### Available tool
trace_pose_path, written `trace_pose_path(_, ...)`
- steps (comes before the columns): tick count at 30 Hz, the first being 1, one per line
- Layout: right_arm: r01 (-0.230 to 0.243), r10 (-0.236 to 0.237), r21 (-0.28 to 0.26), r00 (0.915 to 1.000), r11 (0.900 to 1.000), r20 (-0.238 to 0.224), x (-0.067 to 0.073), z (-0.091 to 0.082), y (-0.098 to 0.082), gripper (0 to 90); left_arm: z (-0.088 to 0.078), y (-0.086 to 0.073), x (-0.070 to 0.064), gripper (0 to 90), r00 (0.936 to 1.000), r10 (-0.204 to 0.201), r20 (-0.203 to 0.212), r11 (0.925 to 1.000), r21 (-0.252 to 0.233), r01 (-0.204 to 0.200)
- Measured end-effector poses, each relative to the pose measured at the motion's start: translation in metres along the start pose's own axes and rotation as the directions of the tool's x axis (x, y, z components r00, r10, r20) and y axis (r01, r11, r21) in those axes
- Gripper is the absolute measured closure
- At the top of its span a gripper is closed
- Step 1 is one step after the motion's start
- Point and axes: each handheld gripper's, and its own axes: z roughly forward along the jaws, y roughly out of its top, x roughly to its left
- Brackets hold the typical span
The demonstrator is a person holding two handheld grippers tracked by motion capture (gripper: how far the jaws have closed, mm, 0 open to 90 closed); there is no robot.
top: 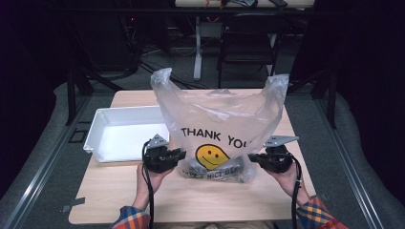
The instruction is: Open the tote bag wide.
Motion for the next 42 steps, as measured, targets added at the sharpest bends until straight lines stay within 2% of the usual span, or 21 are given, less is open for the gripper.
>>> trace_pose_path(5,-0.005,0.005,0.024,1.0000,1.000,-0.003,0.000,0.004,-0.002,90.0,0.010,-0.005,0.000,89.6,0.9997,0.023,0.003,0.9988,0.043,-0.023)
trace_pose_path(10,-0.017,0.017,0.064,0.9999,0.998,0.002,-0.002,0.010,-0.006,90.0,0.014,-0.010,0.003,89.9,0.9999,0.010,0.009,0.9969,0.077,-0.011)
trace_pose_path(13,-0.048,0.048,0.116,0.9988,0.992,0.000,-0.007,0.016,-0.012,90.0,0.019,-0.014,0.004,90.0,0.9999,0.008,0.010,0.9939,0.110,-0.010)
trace_pose_path(14,-0.043,0.040,0.137,0.9989,0.990,0.024,-0.009,0.018,-0.013,90.0,0.020,-0.015,0.005,90.0,0.9999,0.014,0.007,0.9931,0.116,-0.014)
trace_pose_path(15,-0.058,0.057,0.141,0.9983,0.988,0.013,-0.011,0.021,-0.016,90.0,0.022,-0.017,0.005,90.0,0.9998,0.007,0.017,0.9913,0.132,-0.009)
trace_pose_path(19,-0.054,0.055,0.157,0.9985,0.986,0.001,-0.015,0.023,-0.018,89.8,0.024,-0.020,0.003,90.0,0.9998,0.008,0.016,0.9887,0.149,-0.010)
trace_pose_path(20,-0.045,0.043,0.170,0.9990,0.984,0.015,-0.015,0.020,-0.017,87.3,0.023,-0.020,0.003,90.0,0.9997,0.018,0.018,0.9877,0.155,-0.020)
trace_pose_path(21,-0.057,0.057,0.147,0.9984,0.988,0.004,-0.013,0.018,-0.017,79.8,0.024,-0.021,0.003,90.0,0.9998,0.008,0.018,0.9886,0.150,-0.010)
trace_pose_path(22,-0.057,0.057,0.147,0.9984,0.988,0.004,-0.013,0.018,-0.017,79.8,0.024,-0.021,0.003,90.0,0.9998,0.008,0.018,0.9886,0.150,-0.010)
trace_pose_path(23,-0.059,0.061,0.132,0.9981,0.990,-0.007,-0.013,0.017,-0.017,76.4,0.024,-0.020,0.004,90.0,0.9994,0.025,0.022,0.9836,0.178,-0.029)
trace_pose_path(24,-0.052,0.053,0.083,0.9985,0.995,-0.011,-0.013,0.008,-0.014,67.2,0.024,-0.021,0.004,90.0,0.9996,0.019,0.020,0.9846,0.173,-0.023)
trace_pose_path(26,-0.047,0.048,0.065,0.9987,0.997,-0.013,-0.013,0.005,-0.012,67.2,0.024,-0.021,0.004,90.0,0.9996,0.015,0.022,0.9853,0.170,-0.019)
trace_pose_path(27,-0.035,0.036,0.011,0.9993,0.999,-0.009,-0.011,-0.004,-0.008,69.6,0.024,-0.021,0.005,90.0,0.9993,0.027,0.024,0.9837,0.177,-0.031)
trace_pose_path(28,-0.035,0.036,0.011,0.9993,0.999,-0.009,-0.011,-0.004,-0.008,69.6,0.023,-0.021,0.005,90.0,0.9996,0.015,0.023,0.9846,0.174,-0.019)
trace_pose_path(29,-0.019,0.019,-0.027,0.9997,0.999,-0.013,-0.010,-0.007,-0.006,77.6,0.023,-0.022,0.004,90.0,0.9994,0.006,0.033,0.9843,0.176,-0.011)
trace_pose_path(30,-0.019,0.019,-0.027,0.9997,0.999,-0.013,-0.010,-0.007,-0.006,77.6,0.023,-0.022,0.004,90.0,0.9994,0.006,0.033,0.9843,0.176,-0.011)
trace_pose_path(31,-0.017,0.017,-0.030,0.9999,0.999,-0.001,-0.009,-0.007,-0.005,81.9,0.023,-0.022,0.006,90.0,0.9993,0.017,0.032,0.9820,0.187,-0.023)
trace_pose_path(33,-0.017,0.017,-0.009,0.9997,1.000,-0.018,-0.009,-0.001,-0.006,89.6,0.022,-0.023,0.007,90.0,0.9992,0.017,0.036,0.9809,0.193,-0.024)
trace_pose_path(39,-0.024,0.025,0.044,0.9995,0.999,-0.020,-0.006,0.006,-0.012,90.0,0.017,-0.026,0.010,90.0,0.9978,0.018,0.063,0.9718,0.233,-0.032)
trace_pose_path(40,-0.021,0.022,0.056,0.9997,0.998,-0.014,-0.006,0.006,-0.012,90.0,0.019,-0.029,0.006,90.0,0.9983,-0.030,0.050,0.9798,0.199,0.020)
trace_pose_path(42,-0.031,0.033,0.060,0.9991,0.998,-0.027,-0.006,0.007,-0.014,90.0,0.019,-0.030,0.006,90.0,0.9981,-0.029,0.054,0.9780,0.208,0.017)
